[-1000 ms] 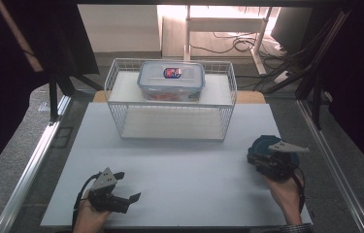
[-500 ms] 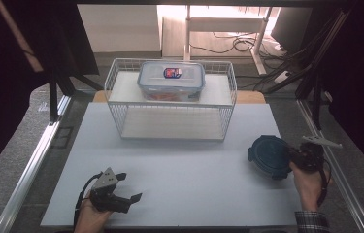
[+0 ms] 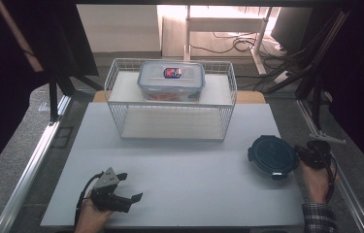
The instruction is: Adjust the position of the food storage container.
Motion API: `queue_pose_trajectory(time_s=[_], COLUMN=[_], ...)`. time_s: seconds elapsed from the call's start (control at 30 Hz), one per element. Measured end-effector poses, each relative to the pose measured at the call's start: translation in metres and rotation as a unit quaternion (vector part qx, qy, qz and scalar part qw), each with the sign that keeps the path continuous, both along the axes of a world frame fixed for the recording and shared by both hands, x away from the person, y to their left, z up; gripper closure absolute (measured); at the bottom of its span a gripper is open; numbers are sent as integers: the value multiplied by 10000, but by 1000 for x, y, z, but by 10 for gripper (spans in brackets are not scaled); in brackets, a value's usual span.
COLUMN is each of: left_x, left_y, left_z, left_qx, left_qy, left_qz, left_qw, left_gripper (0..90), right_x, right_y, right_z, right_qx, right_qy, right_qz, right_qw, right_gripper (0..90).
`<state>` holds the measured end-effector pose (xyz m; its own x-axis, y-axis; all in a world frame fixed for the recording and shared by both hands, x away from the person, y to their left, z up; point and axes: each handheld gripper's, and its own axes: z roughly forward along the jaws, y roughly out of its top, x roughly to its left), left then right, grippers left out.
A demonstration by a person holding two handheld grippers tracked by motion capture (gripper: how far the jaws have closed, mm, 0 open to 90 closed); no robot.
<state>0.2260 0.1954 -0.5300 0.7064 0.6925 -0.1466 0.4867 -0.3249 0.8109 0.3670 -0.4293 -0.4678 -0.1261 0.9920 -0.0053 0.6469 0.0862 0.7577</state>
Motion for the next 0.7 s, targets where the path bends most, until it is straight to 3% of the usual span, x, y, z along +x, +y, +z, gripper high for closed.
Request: queue_pose_trajectory(time_s=[0.2,0.7], left_x=[1,1], left_y=[-2,-4], left_z=[-1,-1], left_qx=[7,27], left_qy=[28,47], left_qz=[-28,-54], left_qw=[10000,10000], left_gripper=[67,67], right_x=[-1,-11], right_y=[4,56], right_z=[1,-5], right_qx=[93,370], right_qy=[63,94], right_qz=[-24,650], right_qw=[9999,9972], right_gripper=[898,899])
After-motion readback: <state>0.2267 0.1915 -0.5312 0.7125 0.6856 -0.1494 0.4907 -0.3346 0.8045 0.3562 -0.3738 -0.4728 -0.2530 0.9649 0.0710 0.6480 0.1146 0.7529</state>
